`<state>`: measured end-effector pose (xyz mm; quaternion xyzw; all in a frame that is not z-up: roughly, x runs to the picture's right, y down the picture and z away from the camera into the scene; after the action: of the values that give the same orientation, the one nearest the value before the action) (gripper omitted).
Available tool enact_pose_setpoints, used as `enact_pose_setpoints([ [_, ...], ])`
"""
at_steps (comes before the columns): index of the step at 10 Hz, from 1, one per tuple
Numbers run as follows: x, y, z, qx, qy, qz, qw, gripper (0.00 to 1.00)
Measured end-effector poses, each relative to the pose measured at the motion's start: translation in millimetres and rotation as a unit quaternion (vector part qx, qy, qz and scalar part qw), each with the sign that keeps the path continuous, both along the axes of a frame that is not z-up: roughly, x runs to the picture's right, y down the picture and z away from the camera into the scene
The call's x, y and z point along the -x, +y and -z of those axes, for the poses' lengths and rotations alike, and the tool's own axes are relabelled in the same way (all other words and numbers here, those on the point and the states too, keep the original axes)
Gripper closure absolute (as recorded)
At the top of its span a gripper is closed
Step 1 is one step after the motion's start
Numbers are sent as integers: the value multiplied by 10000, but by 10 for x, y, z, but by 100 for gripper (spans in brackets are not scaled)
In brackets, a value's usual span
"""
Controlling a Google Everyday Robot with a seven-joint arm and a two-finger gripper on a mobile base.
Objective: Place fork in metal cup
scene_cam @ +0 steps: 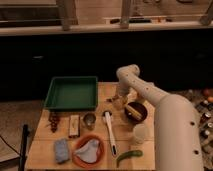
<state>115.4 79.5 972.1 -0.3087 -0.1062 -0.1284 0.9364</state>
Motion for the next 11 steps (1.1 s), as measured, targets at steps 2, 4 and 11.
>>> enact_pose_setpoints([
  [2,-35,-4,9,-7,20,-26,10000,77],
  [4,-60,-15,34,-1,39,-11,10000,97],
  [11,24,90,164,-36,-97,83,9999,100],
])
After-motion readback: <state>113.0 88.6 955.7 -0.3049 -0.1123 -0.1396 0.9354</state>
